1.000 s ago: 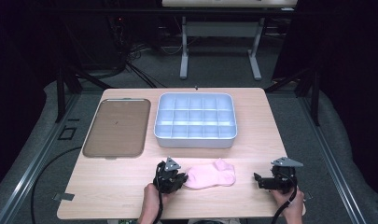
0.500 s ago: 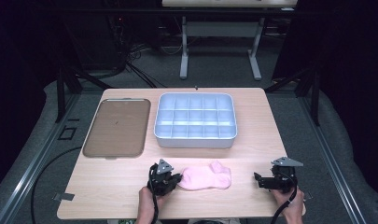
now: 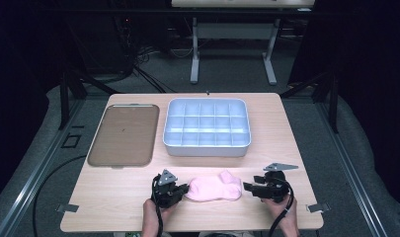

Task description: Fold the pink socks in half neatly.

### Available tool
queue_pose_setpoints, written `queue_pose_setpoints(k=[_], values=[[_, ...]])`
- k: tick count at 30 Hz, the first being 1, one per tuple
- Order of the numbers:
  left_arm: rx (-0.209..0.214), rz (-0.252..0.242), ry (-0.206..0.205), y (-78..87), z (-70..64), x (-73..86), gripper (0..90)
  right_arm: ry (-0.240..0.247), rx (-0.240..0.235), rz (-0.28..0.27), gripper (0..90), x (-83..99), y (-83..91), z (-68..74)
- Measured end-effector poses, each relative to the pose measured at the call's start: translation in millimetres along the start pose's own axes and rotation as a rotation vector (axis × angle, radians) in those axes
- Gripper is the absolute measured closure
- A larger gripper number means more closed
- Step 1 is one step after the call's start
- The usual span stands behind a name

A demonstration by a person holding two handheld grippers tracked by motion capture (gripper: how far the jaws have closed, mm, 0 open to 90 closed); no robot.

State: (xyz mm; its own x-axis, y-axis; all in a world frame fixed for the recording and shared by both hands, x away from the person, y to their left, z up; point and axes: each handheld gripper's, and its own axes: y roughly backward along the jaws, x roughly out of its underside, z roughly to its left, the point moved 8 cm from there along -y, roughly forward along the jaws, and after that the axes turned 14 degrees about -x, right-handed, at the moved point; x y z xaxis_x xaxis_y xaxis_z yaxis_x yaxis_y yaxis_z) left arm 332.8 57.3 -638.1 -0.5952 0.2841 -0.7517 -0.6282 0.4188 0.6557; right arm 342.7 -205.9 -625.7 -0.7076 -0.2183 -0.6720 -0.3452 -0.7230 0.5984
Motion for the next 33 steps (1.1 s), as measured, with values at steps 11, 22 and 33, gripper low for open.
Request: queue_pose_setpoints(k=[11, 22, 33], values=[[0.013, 0.0, 0.023, -0.9, 0.5, 0.7, 85.8, 0.06, 0.053, 0.066, 59.8, -3.1, -28.5, 19.1], [0.014, -0.001, 0.024, -1.2, 0.7, 1.1, 85.4, 0.114, 0.104, 0.082, 77.4, -0.7, -31.0, 23.7], [0.009, -0.007, 0.02, -1.0, 0.3, 1.4, 85.2, 0.056, 0.032, 0.048, 82.5, -1.6, -24.6, 25.9]])
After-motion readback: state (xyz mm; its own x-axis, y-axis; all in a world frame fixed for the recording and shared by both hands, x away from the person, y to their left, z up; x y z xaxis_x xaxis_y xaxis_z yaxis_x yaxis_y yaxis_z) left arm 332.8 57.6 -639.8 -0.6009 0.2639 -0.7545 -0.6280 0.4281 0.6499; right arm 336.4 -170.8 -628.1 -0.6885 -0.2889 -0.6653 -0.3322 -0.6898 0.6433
